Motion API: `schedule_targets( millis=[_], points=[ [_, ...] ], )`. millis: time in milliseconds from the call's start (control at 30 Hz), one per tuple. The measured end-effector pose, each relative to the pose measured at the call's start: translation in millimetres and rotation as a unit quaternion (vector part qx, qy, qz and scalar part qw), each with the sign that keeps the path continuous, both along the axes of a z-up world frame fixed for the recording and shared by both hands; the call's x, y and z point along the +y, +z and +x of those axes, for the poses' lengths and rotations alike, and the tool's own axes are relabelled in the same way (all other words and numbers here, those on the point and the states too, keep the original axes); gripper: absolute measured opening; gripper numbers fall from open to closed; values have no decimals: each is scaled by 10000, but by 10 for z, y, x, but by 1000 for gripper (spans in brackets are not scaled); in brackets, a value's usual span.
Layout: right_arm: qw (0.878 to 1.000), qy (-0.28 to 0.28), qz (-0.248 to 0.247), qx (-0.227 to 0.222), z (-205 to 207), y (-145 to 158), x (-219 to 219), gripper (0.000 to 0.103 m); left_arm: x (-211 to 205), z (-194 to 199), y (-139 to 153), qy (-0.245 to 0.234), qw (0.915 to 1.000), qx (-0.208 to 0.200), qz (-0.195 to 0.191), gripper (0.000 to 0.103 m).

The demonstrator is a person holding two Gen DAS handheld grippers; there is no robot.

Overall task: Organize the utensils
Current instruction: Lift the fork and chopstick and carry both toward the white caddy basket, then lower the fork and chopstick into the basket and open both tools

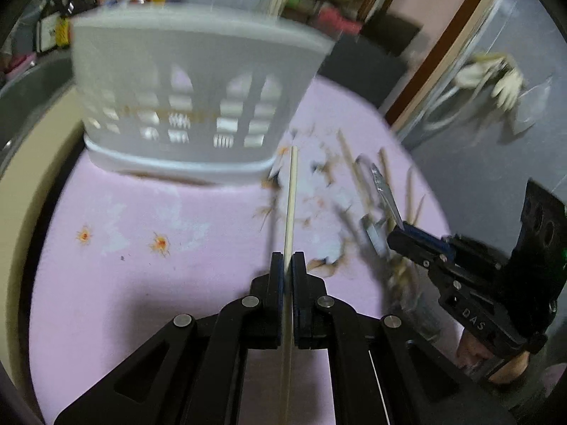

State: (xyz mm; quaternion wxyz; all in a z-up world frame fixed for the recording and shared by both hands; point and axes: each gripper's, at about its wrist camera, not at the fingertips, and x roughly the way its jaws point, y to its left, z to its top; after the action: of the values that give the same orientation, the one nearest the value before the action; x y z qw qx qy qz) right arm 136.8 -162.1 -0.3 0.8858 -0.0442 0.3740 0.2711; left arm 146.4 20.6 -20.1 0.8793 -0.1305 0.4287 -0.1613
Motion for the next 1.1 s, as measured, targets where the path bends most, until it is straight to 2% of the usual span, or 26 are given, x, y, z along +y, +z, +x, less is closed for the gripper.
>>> schedule_targets(
  millis=[133, 267, 367, 633, 767, 900, 967, 1100],
  points=[
    [9970, -177, 351, -662, -199, 218, 15, 6, 72, -225, 248, 381, 9954, -884, -14, 2],
    [9901, -267, 676, -1197, -284, 428, 106, 6, 191, -318, 498, 785, 9845, -1568, -82, 2],
    [9851, -272, 898, -1443, -243, 546, 204, 6, 338, -271, 649, 1057, 9782, -1781, -181, 2],
    [9719, -186, 1472, -1827, 53, 945, 470, 6, 975, 21, 1093, 1855, 9487, -2502, -535, 2],
    [9648, -118, 1629, -2063, 211, 1200, 625, 6, 1255, 235, 1220, 2139, 9326, -2806, -762, 2],
    [9562, -156, 1654, -2410, 373, 1400, 780, 6, 1350, 453, 1338, 2346, 9159, -3210, -542, 2],
    [9519, -221, 1610, -2597, 465, 1448, 868, 6, 1348, 557, 1338, 2403, 9111, -3324, -402, 2],
    [9501, -366, 1554, -2679, 622, 1369, 986, 6, 1289, 786, 1251, 2344, 9123, -3354, -142, 2]
  ],
)
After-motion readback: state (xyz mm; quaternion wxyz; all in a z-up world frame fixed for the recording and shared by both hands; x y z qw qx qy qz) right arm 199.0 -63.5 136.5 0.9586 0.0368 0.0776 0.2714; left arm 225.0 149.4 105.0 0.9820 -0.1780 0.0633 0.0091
